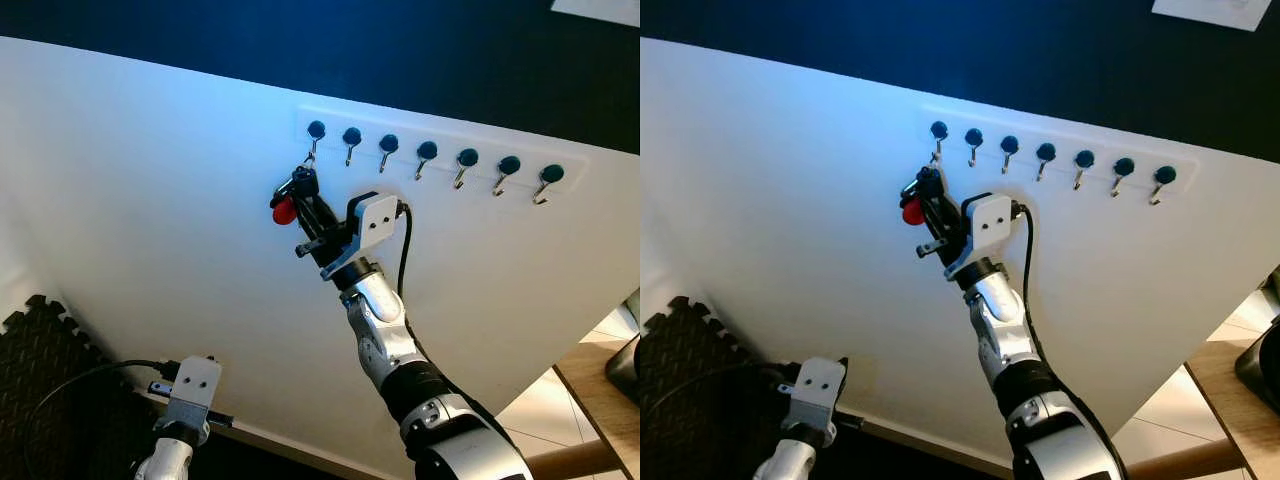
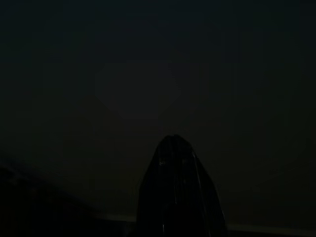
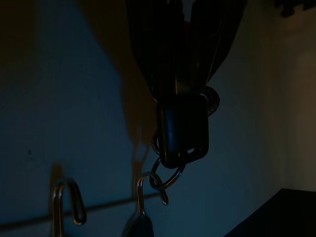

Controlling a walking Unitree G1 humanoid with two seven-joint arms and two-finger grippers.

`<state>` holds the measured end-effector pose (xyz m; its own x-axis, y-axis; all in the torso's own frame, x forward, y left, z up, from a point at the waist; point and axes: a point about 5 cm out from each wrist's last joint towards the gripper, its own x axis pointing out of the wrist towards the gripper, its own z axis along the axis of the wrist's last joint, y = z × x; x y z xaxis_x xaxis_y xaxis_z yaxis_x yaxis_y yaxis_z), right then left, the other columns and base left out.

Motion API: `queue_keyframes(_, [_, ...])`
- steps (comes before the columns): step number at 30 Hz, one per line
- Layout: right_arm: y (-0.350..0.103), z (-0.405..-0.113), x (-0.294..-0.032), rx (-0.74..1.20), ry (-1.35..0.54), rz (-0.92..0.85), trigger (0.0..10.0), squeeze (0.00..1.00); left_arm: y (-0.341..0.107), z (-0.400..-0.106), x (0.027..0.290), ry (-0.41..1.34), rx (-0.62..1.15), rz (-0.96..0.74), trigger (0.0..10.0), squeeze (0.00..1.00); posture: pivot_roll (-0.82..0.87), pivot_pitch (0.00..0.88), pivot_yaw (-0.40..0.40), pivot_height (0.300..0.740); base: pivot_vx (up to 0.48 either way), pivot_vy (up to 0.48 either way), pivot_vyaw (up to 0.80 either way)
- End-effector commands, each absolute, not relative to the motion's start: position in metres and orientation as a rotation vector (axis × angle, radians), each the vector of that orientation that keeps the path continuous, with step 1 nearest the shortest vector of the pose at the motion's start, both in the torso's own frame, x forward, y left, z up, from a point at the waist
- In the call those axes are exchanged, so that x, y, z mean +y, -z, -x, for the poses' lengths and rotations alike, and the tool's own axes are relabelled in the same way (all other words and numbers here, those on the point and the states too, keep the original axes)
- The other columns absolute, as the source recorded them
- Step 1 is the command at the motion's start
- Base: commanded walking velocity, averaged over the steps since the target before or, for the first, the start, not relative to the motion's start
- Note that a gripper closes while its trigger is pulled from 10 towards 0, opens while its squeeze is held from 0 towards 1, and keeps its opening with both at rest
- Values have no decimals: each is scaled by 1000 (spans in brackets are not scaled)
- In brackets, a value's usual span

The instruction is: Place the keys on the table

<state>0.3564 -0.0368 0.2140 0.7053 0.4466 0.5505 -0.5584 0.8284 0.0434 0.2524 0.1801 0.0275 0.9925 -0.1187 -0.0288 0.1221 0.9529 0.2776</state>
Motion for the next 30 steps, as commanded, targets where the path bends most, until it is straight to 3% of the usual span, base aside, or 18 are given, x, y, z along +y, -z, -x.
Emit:
queue_keyframes(1, [-253,-344,7,-673,-637,-357,0,0,-24,-249,181,125,34,-289,10000,0,138,64,-109,740,0,0,0])
queue_keyframes(5, [-265,-344,7,-712,-634,-371,784,0,-24,-248,182,127,37,-291,10000,0,138,63,-109,740,0,0,0])
queue_keyframes(17, [-283,-348,12,-730,-653,-374,1686,0,-23,-248,181,132,37,-291,10000,0,138,57,-109,740,0,0,0])
queue_keyframes(30, [-283,-335,46,-688,-887,-299,3373,0,-23,-247,181,129,39,-290,10000,0,136,62,-110,740,0,0,0])
